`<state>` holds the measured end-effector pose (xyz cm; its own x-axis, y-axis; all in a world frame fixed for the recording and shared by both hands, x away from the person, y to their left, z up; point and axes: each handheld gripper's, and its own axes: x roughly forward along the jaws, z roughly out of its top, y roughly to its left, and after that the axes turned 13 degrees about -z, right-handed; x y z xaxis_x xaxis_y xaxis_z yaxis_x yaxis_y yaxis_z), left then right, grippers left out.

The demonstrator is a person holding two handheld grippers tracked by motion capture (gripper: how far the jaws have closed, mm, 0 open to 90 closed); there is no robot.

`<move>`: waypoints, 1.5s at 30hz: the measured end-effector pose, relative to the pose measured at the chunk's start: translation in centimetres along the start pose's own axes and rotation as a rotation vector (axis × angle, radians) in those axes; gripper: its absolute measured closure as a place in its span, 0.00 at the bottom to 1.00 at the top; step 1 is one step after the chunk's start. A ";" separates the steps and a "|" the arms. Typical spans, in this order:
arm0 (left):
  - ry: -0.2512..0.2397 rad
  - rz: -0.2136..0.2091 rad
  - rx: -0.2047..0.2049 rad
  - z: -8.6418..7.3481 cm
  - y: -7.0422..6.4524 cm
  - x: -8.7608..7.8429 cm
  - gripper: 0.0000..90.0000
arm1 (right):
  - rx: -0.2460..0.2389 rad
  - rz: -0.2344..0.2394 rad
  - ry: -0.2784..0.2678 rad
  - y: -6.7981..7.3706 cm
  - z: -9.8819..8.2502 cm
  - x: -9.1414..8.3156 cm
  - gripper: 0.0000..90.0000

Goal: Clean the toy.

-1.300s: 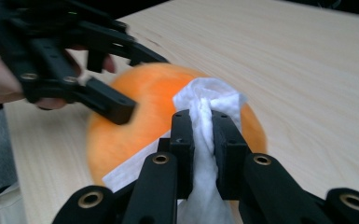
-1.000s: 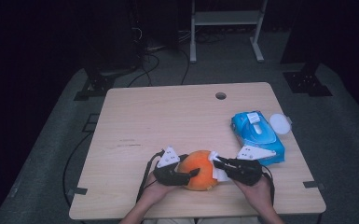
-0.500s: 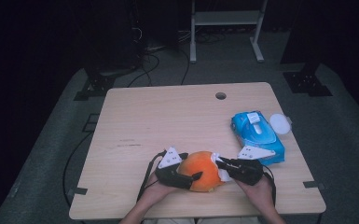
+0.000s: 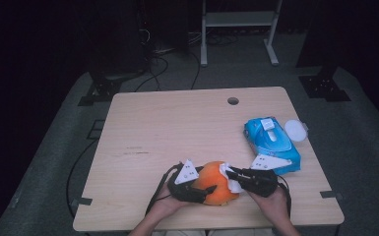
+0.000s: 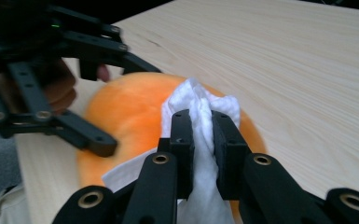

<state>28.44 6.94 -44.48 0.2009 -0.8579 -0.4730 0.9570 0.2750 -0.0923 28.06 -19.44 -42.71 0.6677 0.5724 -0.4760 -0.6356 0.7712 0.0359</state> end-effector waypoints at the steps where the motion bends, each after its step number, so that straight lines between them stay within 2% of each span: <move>1: -0.010 -0.011 -0.005 0.0 0.1 -0.1 0.29 | 0.002 -0.006 0.006 -0.2 0.0 0.0 0.88; 2: -0.020 -0.019 -0.021 0.1 0.3 -0.1 0.25 | 0.006 -0.008 0.009 -0.3 -0.1 0.0 0.88; 3: -0.036 -0.027 -0.064 0.1 0.6 -0.1 0.19 | 0.007 -0.007 0.008 -0.3 -0.1 0.0 0.88; 4: -0.036 -0.019 -0.133 0.1 1.2 0.0 0.08 | 0.001 -0.006 0.008 -0.2 -0.1 0.0 0.88; 5: -0.031 -0.025 -0.171 0.0 1.5 0.1 0.02 | -0.011 -0.005 0.005 0.1 0.0 -0.1 0.88; 6: -0.031 -0.061 -0.204 -0.3 1.8 0.2 0.01 | -0.018 0.001 0.000 0.3 0.0 -0.1 0.88; 7: -0.030 -0.079 -0.214 -0.5 1.9 0.2 0.02 | -0.027 0.010 -0.005 0.6 0.2 -0.2 0.88; 9: -0.026 -0.079 -0.184 -0.5 1.8 0.0 0.15 | -0.051 0.024 -0.016 1.3 0.6 -0.3 0.88; 11: -0.032 -0.040 -0.108 -0.1 1.3 -0.2 0.26 | -0.070 0.043 -0.031 2.0 1.0 -0.3 0.88; 12: -0.043 -0.009 -0.055 0.2 0.8 -0.2 0.29 | -0.084 0.039 -0.038 2.2 1.1 -0.3 0.88; 14: -0.051 0.088 0.077 0.6 -0.3 -0.2 0.33 | -0.115 0.018 -0.051 2.5 1.5 -0.4 0.88; 15: -0.048 0.124 0.129 0.7 -0.6 -0.1 0.33 | -0.110 0.006 -0.054 2.2 1.6 -0.5 0.88; 16: -0.051 0.130 0.154 0.8 -0.8 0.0 0.33 | -0.091 0.000 -0.061 1.8 1.6 -0.6 0.88; 18: -0.037 0.102 0.158 0.6 -0.7 0.3 0.30 | -0.059 -0.011 -0.039 0.8 1.3 -0.4 0.88; 20: -0.050 0.087 0.130 0.3 -0.4 0.4 0.20 | -0.043 -0.012 -0.014 0.3 0.8 -0.1 0.88; 22: -0.077 0.078 0.036 0.3 0.4 0.2 0.08 | -0.041 -0.012 -0.004 0.3 0.7 0.2 0.88; 23: -0.070 0.061 -0.040 0.1 1.0 0.1 0.04 | -0.049 -0.016 -0.001 0.4 0.7 0.2 0.88; 26: -0.063 0.021 -0.130 -0.4 1.9 -0.1 0.03 | -0.056 -0.010 -0.002 0.9 0.7 0.3 0.88; 29: -0.040 0.034 -0.073 -0.1 1.3 -0.3 0.17 | -0.088 -0.003 -0.005 2.0 0.9 0.4 0.88; 30: -0.040 0.042 -0.050 0.0 1.0 -0.2 0.20 | -0.097 0.013 -0.016 2.5 1.1 0.4 0.88; 31: -0.033 0.063 0.013 0.1 0.3 0.1 0.23 | -0.102 0.024 -0.025 2.8 1.3 0.4 0.88; 32: -0.030 0.069 0.044 0.2 0.0 0.2 0.25 | -0.121 0.032 -0.042 3.4 1.5 0.3 0.88; 34: -0.022 0.076 0.091 0.4 -0.6 0.4 0.26 | -0.129 0.035 -0.057 3.6 1.8 0.2 0.88; 36: -0.019 0.080 0.107 0.4 -0.7 0.3 0.27 | -0.126 0.018 -0.066 3.1 1.9 0.0 0.88; 39: -0.022 0.067 0.102 0.3 -0.5 0.3 0.27 | -0.094 -0.022 -0.050 1.8 1.6 0.0 0.88; 40: -0.026 0.061 0.089 0.3 -0.4 0.2 0.25 | -0.081 -0.036 -0.037 1.3 1.4 0.0 0.88; 42: -0.031 0.047 0.040 0.3 0.1 0.1 0.16 | -0.058 -0.035 -0.027 0.6 1.0 0.1 0.88; 44: -0.041 0.024 -0.049 0.2 0.8 0.0 0.08 | -0.068 -0.043 -0.016 0.7 0.9 0.1 0.88; 45: -0.042 0.018 -0.080 0.0 1.0 -0.1 0.05 | -0.081 -0.046 -0.019 0.9 0.9 0.2 0.88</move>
<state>29.40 7.27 -44.50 0.2282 -0.8695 -0.4382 0.9337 0.3229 -0.1545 27.96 -18.40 -41.99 0.7035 0.5429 -0.4586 -0.6328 0.7722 -0.0566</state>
